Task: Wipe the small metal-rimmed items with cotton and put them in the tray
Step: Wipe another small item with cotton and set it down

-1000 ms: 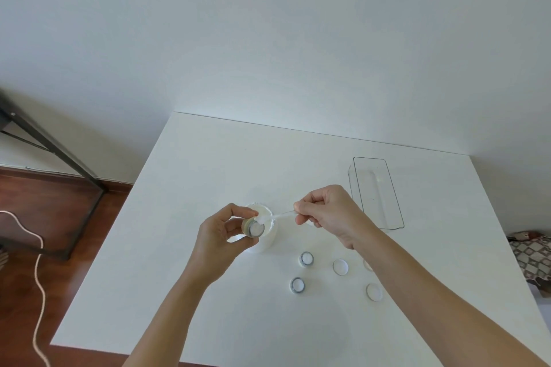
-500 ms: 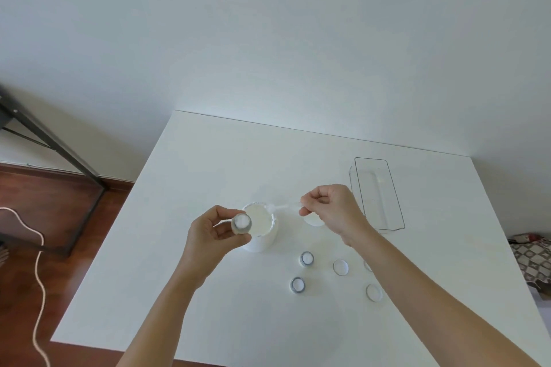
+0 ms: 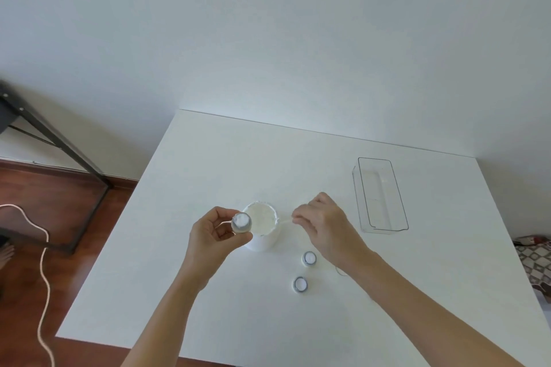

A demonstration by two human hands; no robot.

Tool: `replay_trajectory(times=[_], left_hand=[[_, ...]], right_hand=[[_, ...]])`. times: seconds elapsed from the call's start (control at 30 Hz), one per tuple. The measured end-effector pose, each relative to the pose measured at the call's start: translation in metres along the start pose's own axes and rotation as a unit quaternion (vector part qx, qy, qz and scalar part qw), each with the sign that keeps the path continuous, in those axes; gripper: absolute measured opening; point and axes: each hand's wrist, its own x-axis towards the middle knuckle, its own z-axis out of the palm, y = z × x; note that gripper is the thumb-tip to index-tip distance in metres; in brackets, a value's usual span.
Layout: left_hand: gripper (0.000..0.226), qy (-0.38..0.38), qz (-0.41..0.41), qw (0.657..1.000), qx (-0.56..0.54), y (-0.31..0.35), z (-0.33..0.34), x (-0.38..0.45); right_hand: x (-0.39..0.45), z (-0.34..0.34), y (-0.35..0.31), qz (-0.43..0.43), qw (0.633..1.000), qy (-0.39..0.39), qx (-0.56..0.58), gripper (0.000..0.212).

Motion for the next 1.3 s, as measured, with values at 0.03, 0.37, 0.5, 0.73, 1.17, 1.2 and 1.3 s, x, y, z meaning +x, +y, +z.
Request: replay_trajectory(times=[0.03, 0.37, 0.5, 0.73, 1.17, 1.2, 1.3], left_hand=[[0.032, 0.003, 0.004, 1.000, 0.007, 0.000, 0.001, -0.001], [0.042, 0.072, 0.083, 0.993, 0.050, 0.000, 0.026, -0.004], [0.042, 0.070, 0.082, 0.994, 0.027, 0.001, 0.029, -0.005], [0.037, 0.027, 0.057, 0.998, -0.007, 0.004, 0.028, -0.004], [0.032, -0.083, 0.022, 0.996, -0.031, 0.014, 0.013, -0.001], [0.033, -0.090, 0.020, 0.995, -0.030, 0.015, 0.013, -0.001], [0.036, -0.107, 0.018, 0.994, -0.025, 0.018, 0.012, -0.002]], right_hand=[[-0.001, -0.004, -0.003, 0.063, 0.996, 0.032, 0.052, 0.011], [-0.008, -0.005, -0.045, 0.344, 0.850, 0.118, 0.381, 0.012], [-0.008, -0.004, -0.049, 0.336, 0.855, 0.141, 0.368, 0.014], [-0.005, -0.009, -0.048, 0.305, 0.879, 0.130, 0.342, 0.013], [0.012, -0.026, -0.037, 0.249, 0.913, 0.036, 0.320, 0.014], [0.014, -0.027, -0.036, 0.243, 0.917, 0.025, 0.316, 0.014], [0.017, -0.033, -0.035, 0.215, 0.925, -0.017, 0.313, 0.016]])
